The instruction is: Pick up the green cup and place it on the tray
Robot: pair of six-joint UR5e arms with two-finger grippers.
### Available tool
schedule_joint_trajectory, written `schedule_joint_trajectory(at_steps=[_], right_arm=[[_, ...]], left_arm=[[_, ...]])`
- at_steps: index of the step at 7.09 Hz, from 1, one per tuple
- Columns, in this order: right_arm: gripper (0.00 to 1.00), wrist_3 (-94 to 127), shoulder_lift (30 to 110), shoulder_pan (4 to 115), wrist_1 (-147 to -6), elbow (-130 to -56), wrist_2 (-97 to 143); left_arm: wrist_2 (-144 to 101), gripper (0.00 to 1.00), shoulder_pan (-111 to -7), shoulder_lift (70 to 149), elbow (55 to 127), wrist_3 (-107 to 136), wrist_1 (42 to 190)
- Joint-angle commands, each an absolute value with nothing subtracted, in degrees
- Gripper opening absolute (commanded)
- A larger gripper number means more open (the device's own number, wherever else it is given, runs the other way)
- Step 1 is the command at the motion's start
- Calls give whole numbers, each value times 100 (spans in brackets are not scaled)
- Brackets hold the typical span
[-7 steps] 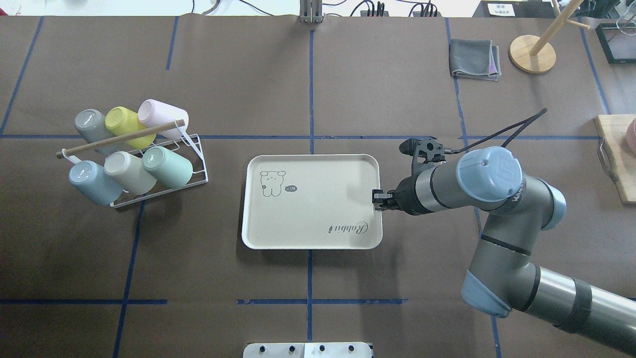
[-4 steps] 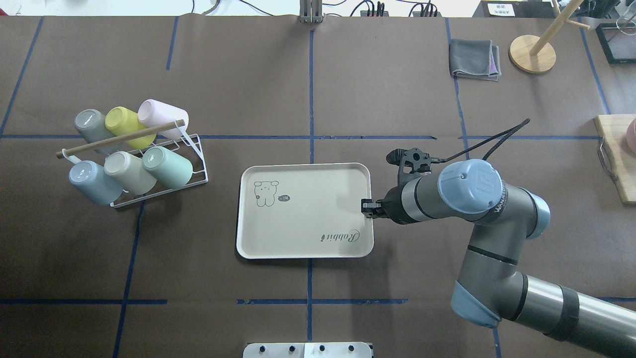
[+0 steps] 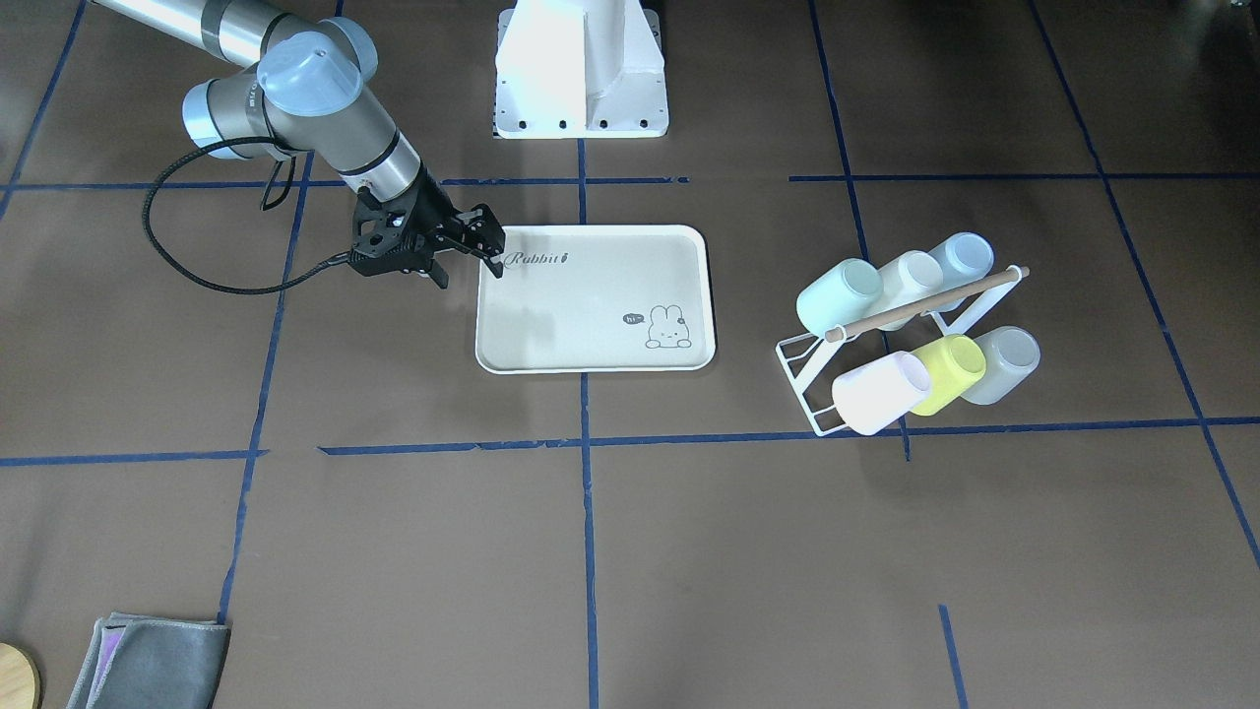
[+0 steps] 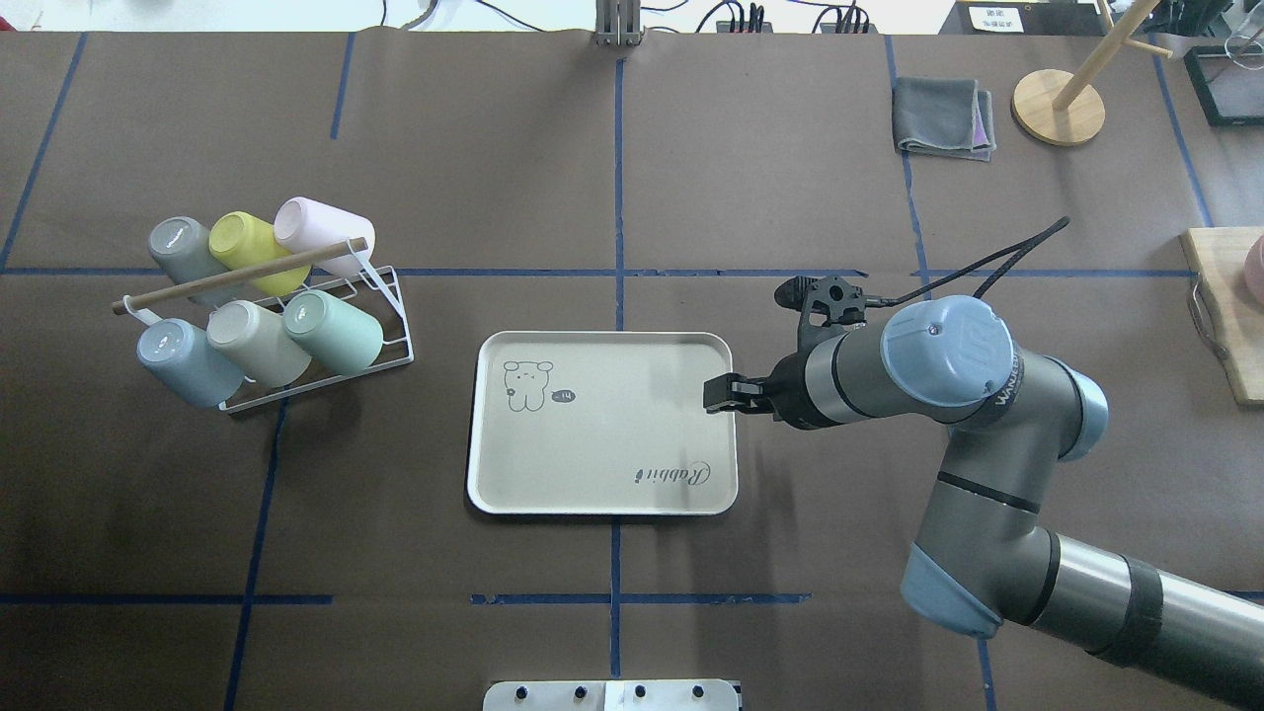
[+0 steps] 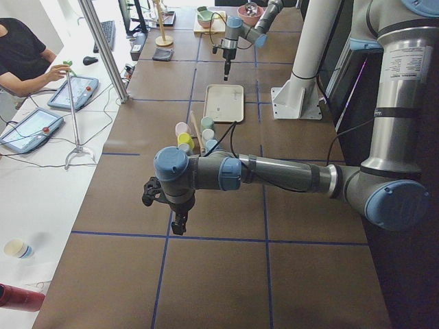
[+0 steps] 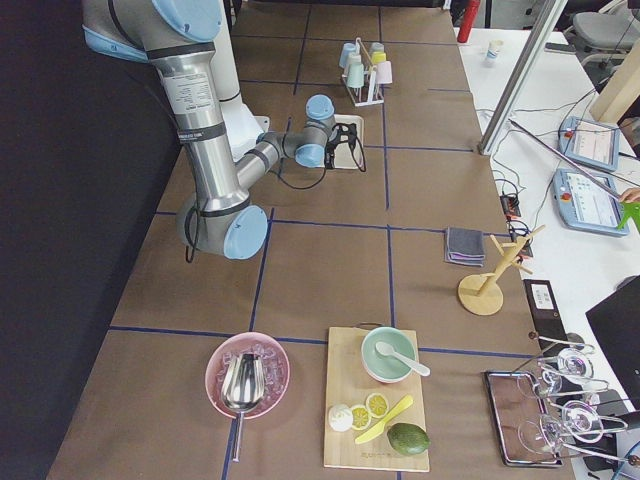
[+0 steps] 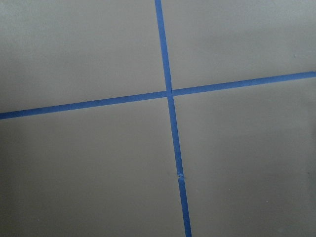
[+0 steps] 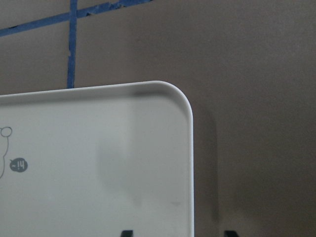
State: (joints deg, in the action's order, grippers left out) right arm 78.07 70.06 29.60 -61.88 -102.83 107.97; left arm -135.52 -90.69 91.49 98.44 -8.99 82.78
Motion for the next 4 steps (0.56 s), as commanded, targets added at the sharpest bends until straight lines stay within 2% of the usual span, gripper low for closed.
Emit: schedule_joint_trajectory(at_steps=[1,4], right_arm=[[100,7691,6856,3373,-7692,-10843,11082],[100,6359,6908,4225,-8918,-11214,11608]], left_arm=[[-13518,100,-9027,9271,10745,-896,7939],[-13422,100,-8494,9404,12160,-957,7523]])
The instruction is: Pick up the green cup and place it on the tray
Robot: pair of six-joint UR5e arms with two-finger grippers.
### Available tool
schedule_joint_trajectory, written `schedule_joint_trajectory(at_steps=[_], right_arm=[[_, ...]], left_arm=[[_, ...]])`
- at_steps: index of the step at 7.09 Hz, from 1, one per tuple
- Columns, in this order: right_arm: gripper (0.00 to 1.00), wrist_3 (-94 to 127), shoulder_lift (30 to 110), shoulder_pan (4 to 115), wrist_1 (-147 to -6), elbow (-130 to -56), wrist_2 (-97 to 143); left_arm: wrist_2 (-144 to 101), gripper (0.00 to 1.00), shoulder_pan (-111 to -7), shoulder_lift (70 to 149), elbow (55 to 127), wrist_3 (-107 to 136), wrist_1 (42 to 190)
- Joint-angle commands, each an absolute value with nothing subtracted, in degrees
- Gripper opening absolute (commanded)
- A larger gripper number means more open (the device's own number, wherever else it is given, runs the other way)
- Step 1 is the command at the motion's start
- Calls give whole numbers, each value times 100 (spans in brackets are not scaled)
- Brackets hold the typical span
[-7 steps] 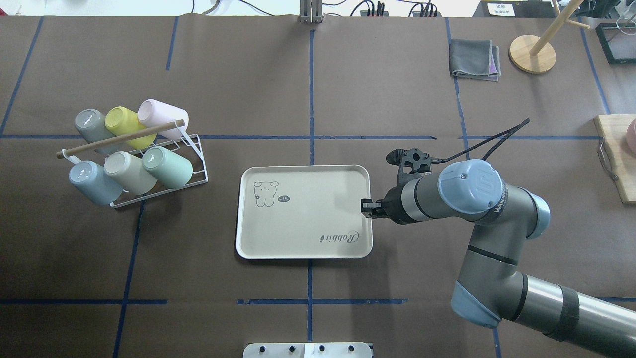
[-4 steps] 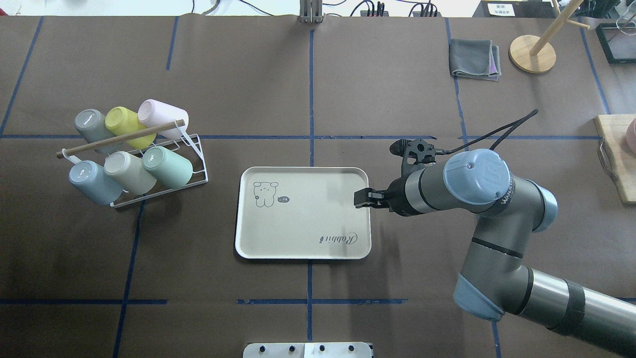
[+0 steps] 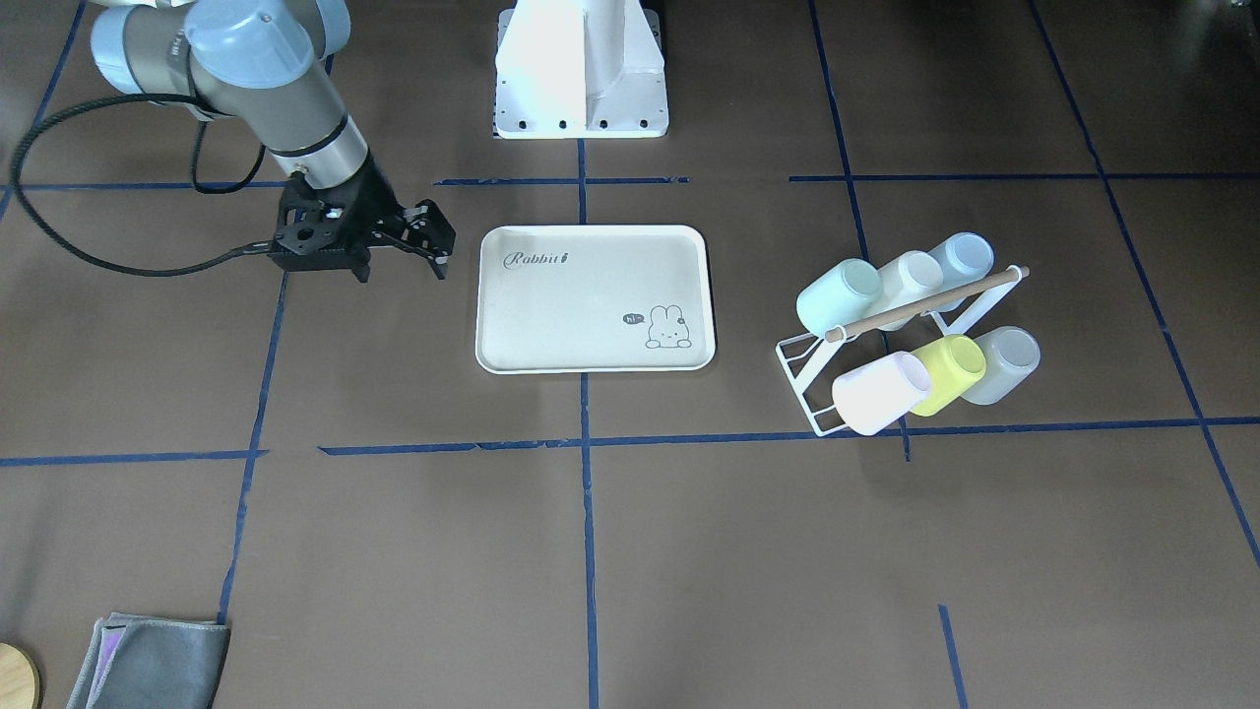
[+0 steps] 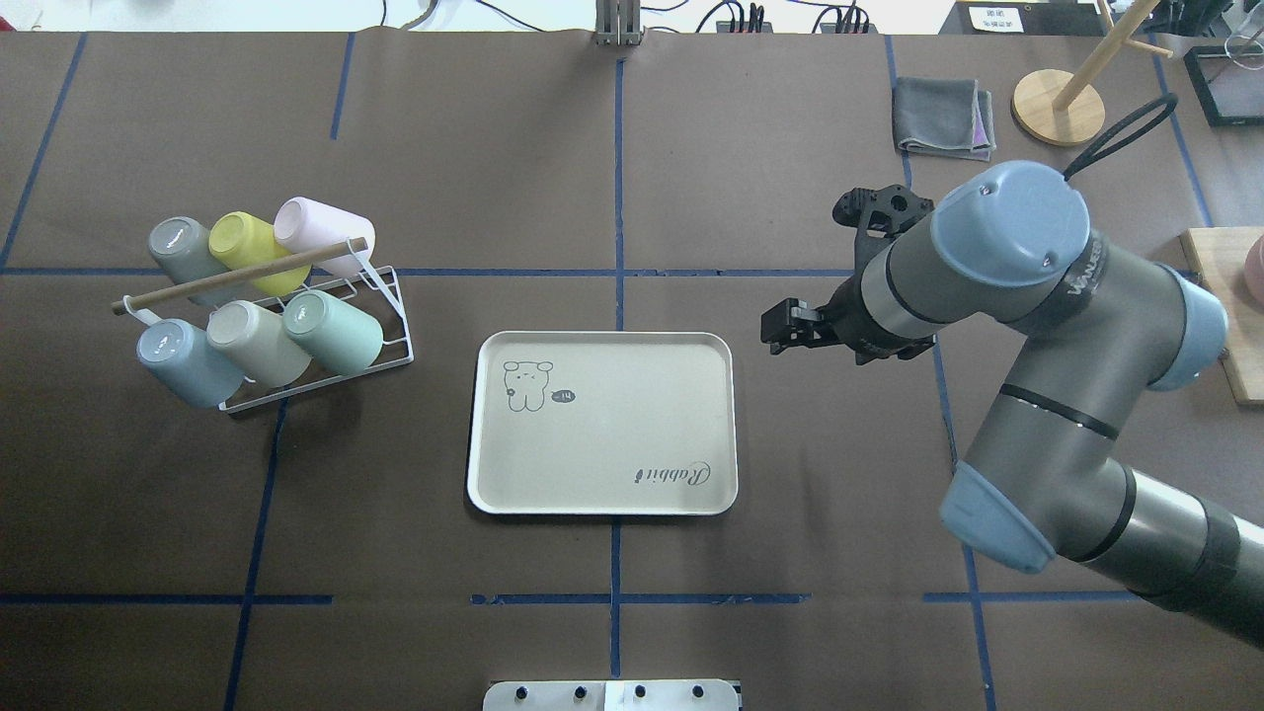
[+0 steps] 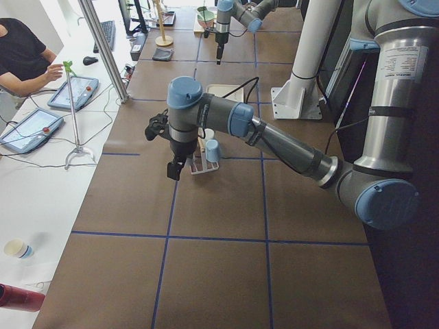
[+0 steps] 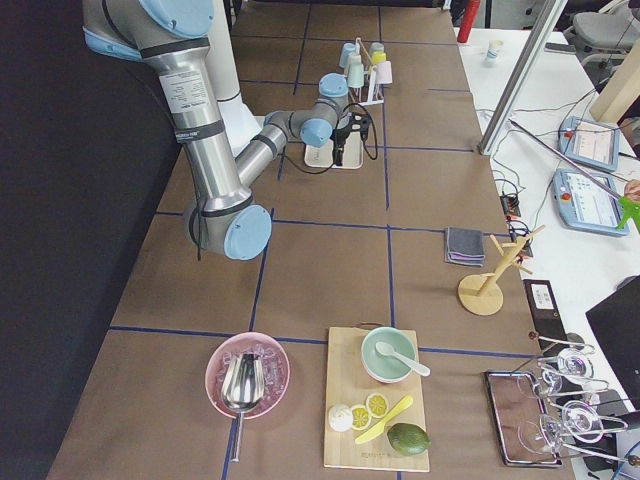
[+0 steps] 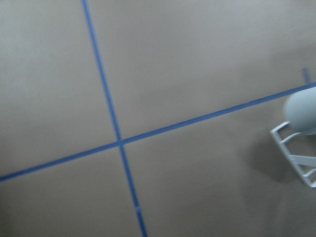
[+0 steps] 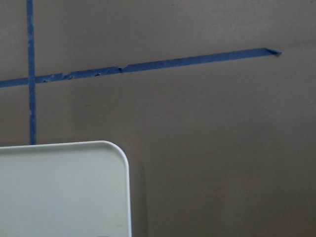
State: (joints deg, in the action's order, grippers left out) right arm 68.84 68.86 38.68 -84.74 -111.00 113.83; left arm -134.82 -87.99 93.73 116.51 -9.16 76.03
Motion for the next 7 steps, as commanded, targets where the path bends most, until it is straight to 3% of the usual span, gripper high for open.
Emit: schedule_joint_trajectory(at_steps=[1,3,7], right_arm=[[100,5867,6934,4471,-9104,-11197,11741],[100,4979,7118,4850,-9482,-11188,11839],[100,3615,7802,5860,-9440,-11145,12470]], left_arm=[[-12612,100,-7933,9404,12695,-967,7515],[-11185,100,-6703,9448,13339,-976,7122],[-8972,100,-4638,10763,13983,-984,5086]])
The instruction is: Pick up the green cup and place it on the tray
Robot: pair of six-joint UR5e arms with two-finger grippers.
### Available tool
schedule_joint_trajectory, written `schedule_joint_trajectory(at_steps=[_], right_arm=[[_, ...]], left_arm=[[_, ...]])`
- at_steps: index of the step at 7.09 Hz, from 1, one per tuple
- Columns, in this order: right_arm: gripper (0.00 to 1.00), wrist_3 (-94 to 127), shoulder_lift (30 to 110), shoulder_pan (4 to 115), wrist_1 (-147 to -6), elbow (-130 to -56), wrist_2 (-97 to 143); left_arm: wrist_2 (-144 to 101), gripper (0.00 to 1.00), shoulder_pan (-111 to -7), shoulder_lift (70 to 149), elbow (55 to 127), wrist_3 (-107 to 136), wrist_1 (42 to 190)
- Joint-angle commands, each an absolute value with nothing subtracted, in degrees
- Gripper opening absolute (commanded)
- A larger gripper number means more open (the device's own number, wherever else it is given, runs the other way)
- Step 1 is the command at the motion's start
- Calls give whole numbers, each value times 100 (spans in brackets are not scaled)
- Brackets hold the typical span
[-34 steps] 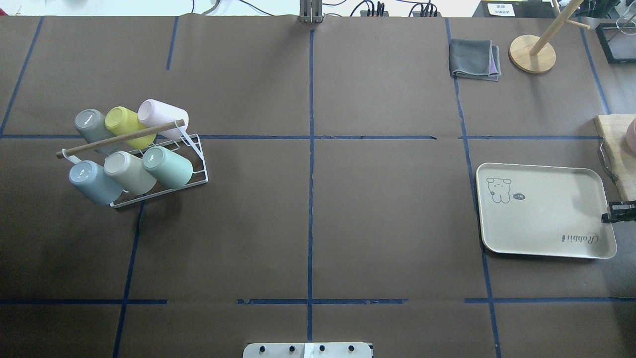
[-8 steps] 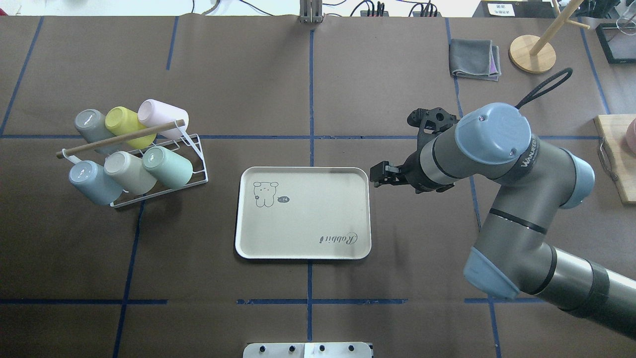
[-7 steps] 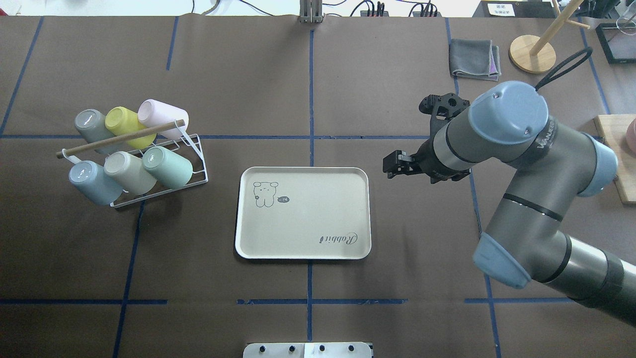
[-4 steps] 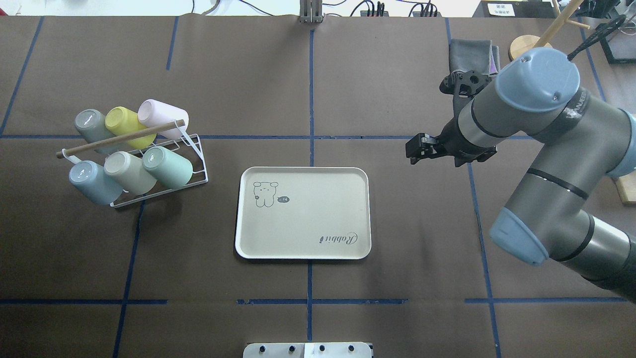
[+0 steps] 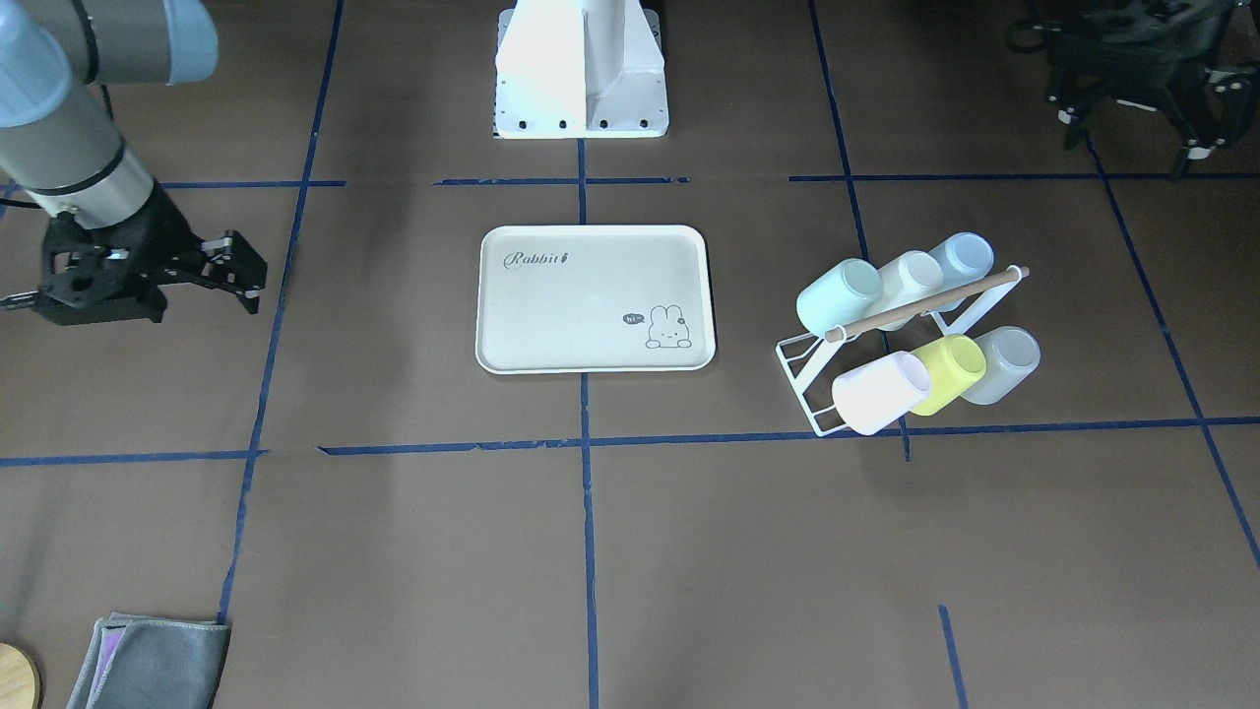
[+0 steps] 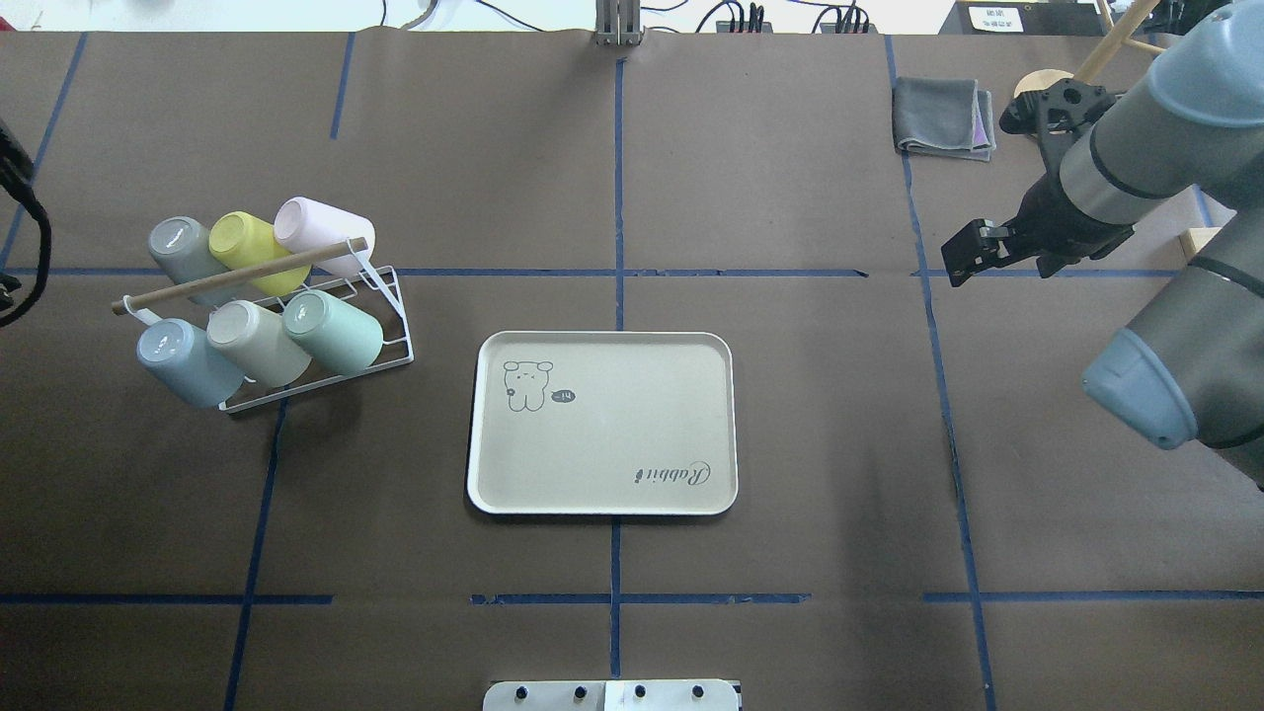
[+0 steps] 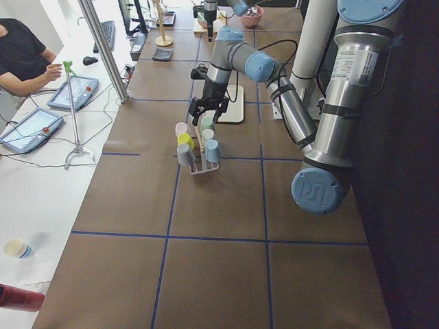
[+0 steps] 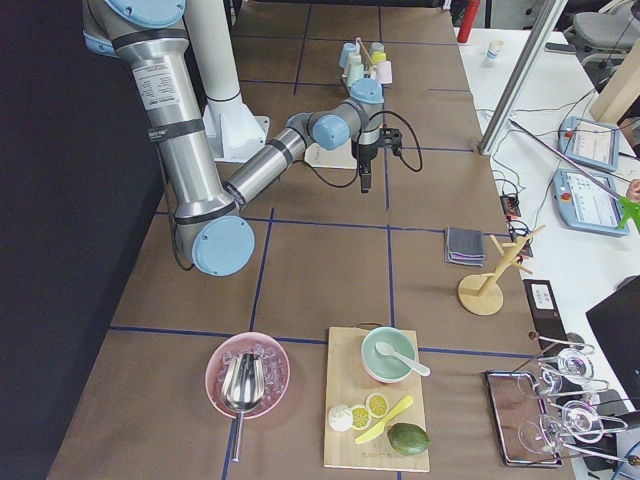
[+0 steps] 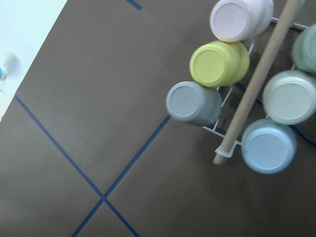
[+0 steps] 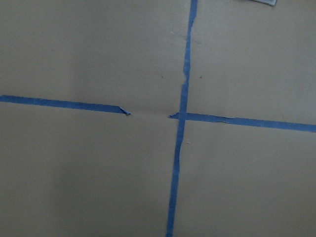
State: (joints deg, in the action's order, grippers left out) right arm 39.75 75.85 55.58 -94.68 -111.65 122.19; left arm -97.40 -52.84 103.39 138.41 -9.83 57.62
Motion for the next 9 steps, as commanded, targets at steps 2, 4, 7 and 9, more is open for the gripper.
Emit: schedule_joint_trajectory(at_steps=[2,4,7,9], right_arm=[[100,2824,8050,6379,-9439,-10952,12857],[100,2672,8051,6486,-9439,-10837,12929],[100,2681,8060,6504,-9439,-10819,12937],[100,2689,8060,6504,-9439,-10819,12937]], left_arm=[[-7531,100,-3600,11100,13975,-1725,4475],[-6281,100,-2546,11083,13914,-2292,4238],[-4835,99,-1513,11442,13212,-2907,3269],[-4292,99,-1215,11750,12572,-3181,3261]])
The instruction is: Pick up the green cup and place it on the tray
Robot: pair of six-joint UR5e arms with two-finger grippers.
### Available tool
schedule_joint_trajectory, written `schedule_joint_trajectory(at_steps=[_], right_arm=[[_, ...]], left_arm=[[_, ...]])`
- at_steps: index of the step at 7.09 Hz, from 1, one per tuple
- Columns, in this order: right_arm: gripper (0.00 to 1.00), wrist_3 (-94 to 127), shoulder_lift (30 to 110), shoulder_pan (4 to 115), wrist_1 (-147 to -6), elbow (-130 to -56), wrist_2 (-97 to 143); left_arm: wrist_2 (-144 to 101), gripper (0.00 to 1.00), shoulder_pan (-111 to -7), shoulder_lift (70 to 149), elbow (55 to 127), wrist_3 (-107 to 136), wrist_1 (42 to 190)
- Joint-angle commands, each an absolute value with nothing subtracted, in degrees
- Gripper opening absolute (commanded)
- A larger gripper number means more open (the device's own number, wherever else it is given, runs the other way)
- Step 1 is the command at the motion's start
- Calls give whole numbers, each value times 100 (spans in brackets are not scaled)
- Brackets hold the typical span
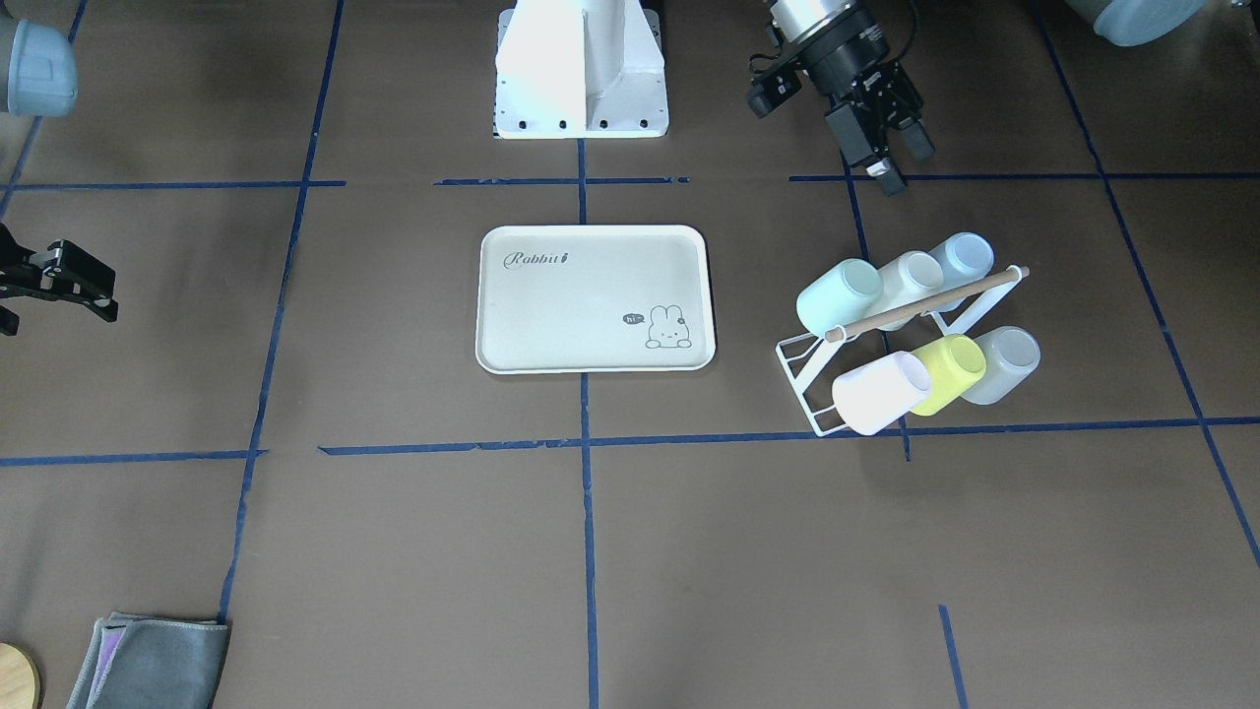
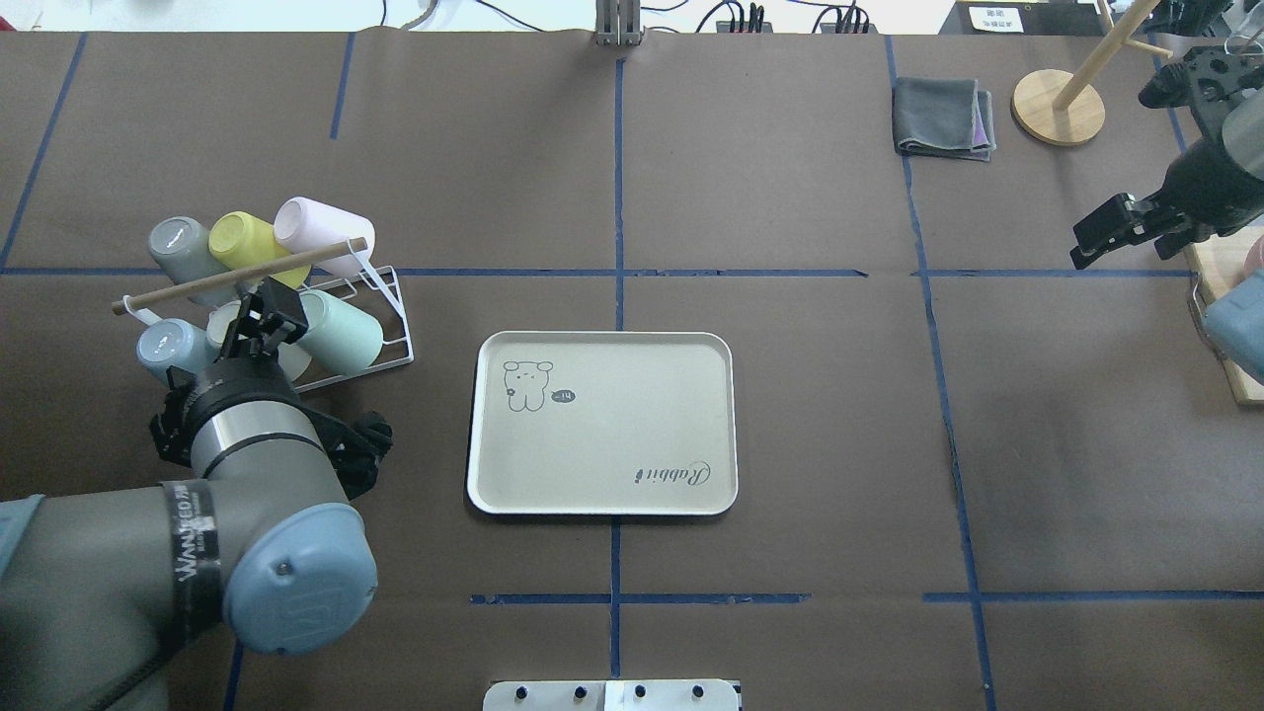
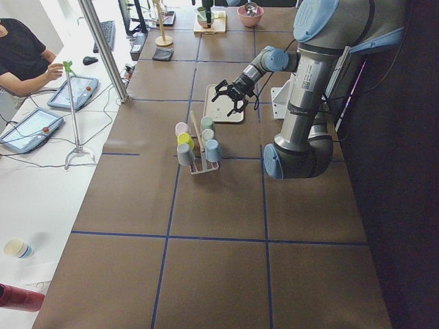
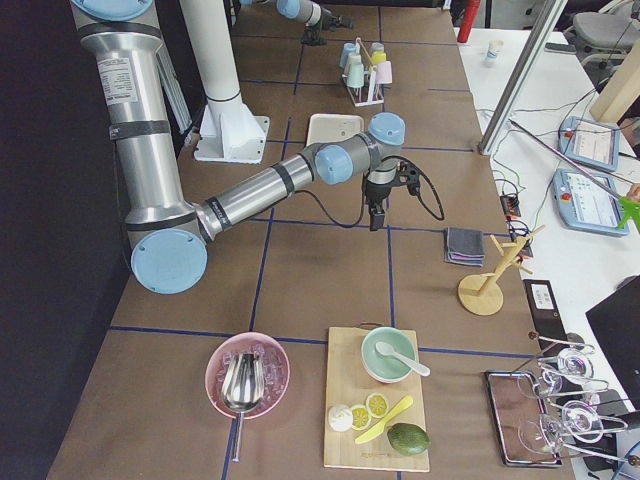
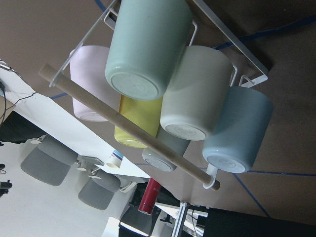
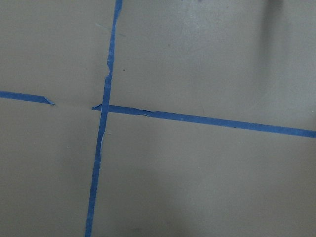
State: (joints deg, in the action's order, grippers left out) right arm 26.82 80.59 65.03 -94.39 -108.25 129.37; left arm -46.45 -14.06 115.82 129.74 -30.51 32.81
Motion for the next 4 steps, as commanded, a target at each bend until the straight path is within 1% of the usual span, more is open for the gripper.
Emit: schedule_joint_trajectory(at_steps=[1,2,4], right_arm=[[100,2681,8060,6513,-9439,-10819,12937],[100,2698,8068,6513,-9439,-10819,12990],[100,2725,8068,6513,-9431,-10819,13052]], left_arm=[[-4115,99,-1152,11812,12159,-3182,3269],[-3974,99,-1030,12004,11694,-3164,3278],[-3815,99,-1020,12173,11208,-3164,3305]])
